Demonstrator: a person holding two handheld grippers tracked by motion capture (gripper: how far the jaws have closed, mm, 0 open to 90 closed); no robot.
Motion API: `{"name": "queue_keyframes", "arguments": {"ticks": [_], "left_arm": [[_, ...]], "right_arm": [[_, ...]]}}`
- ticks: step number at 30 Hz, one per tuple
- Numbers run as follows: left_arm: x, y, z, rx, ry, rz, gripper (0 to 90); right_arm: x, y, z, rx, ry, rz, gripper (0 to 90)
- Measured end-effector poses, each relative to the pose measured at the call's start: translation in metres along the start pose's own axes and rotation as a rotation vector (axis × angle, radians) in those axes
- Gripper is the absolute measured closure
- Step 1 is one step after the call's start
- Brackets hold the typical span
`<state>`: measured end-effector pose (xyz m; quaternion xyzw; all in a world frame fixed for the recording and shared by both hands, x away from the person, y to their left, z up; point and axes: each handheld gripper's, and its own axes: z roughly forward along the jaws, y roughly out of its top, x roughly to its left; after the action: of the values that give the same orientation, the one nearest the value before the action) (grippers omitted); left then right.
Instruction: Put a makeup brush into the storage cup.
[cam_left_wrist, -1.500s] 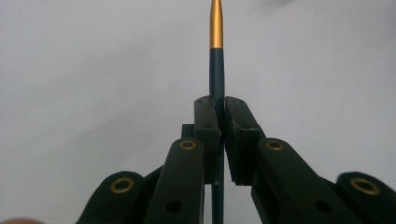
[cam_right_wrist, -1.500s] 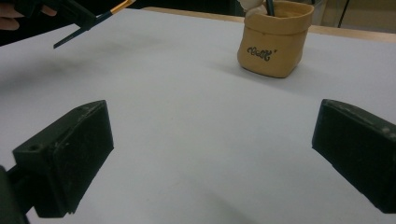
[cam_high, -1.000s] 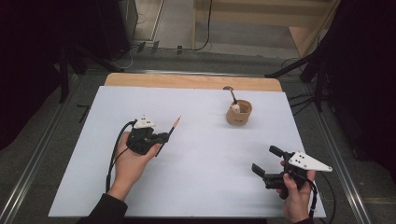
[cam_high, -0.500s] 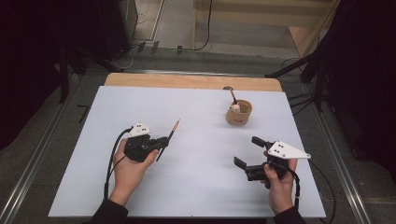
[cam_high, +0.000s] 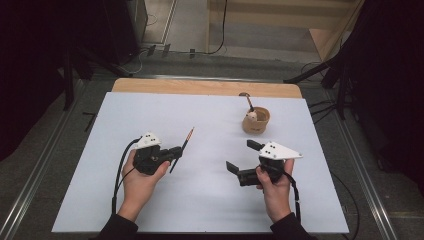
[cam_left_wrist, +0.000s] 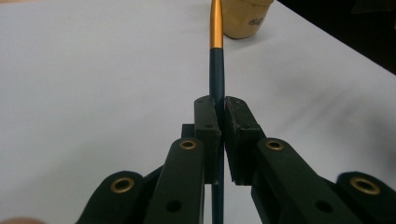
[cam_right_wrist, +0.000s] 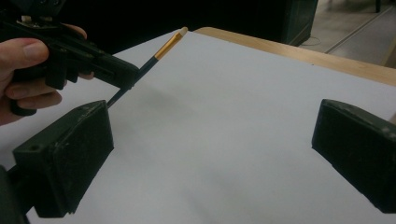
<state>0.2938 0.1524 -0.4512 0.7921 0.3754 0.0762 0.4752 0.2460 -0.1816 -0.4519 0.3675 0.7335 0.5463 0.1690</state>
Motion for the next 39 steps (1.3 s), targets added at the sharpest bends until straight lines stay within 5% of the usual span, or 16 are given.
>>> {"name": "queue_keyframes", "arguments": {"ticks": [10,15,20,22,31,39], "left_arm": [[-0.007,-0.001,0.001,-0.025,-0.021,0.010,85.2],[-0.011,-0.003,0.004,-0.033,-0.039,0.021,85.2],[-0.017,-0.007,0.009,-0.046,-0.061,0.011,85.2],[-0.019,-0.008,0.010,-0.048,-0.064,0.016,85.1],[-0.028,-0.010,0.013,-0.066,-0.087,0.023,85.2],[-0.035,-0.011,0.015,-0.079,-0.096,0.035,85.1]], "right_arm": [[0.016,0.009,0.028,0.023,0.060,0.048,1.2],[0.023,0.010,0.037,0.036,0.006,0.055,9.0],[0.024,0.008,0.041,0.019,0.030,0.101,10.3],[0.027,0.008,0.043,0.020,-0.029,0.125,14.8],[0.035,0.007,0.052,0.003,-0.097,0.240,26.6],[0.040,0.004,0.055,-0.036,-0.060,0.311,34.3]]}}
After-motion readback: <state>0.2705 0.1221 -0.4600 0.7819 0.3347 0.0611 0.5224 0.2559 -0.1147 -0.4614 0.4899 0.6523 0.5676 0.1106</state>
